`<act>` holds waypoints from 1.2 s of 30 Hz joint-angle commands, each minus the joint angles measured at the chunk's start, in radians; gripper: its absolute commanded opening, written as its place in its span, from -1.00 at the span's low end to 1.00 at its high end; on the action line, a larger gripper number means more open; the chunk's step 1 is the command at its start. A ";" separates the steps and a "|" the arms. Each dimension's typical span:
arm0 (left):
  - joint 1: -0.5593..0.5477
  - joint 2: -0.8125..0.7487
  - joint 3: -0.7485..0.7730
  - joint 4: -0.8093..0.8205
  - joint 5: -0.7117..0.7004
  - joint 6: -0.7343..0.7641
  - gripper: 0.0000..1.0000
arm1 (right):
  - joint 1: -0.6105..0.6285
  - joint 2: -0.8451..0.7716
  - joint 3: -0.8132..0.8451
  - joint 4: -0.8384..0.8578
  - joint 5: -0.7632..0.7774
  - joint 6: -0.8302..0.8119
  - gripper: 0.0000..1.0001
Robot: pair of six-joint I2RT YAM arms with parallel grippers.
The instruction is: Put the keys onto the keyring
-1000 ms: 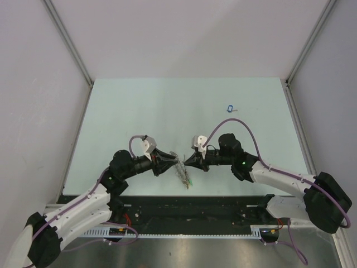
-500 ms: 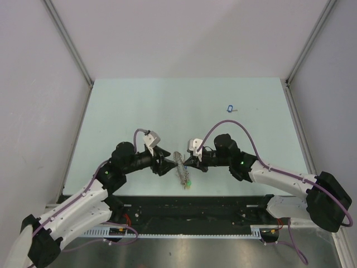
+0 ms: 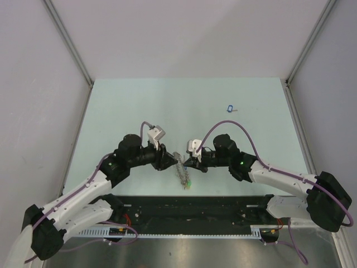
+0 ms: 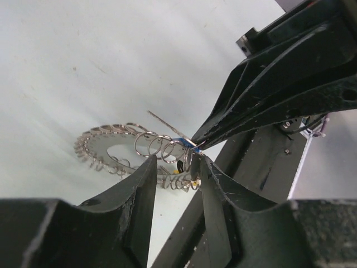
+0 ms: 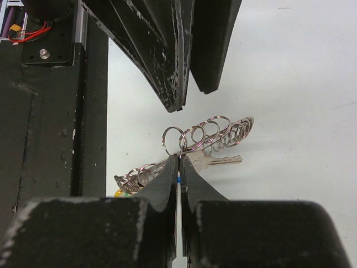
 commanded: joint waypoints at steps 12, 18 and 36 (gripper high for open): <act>-0.043 0.096 0.089 -0.082 -0.009 -0.096 -0.31 | 0.015 0.003 0.044 0.014 0.011 -0.015 -1.00; -0.063 0.133 0.107 -0.080 -0.003 -0.099 -0.36 | 0.015 0.005 0.044 0.013 0.013 -0.016 -1.00; -0.088 0.185 0.141 -0.114 -0.005 -0.070 -0.99 | 0.020 -0.003 0.045 0.003 0.023 -0.019 -1.00</act>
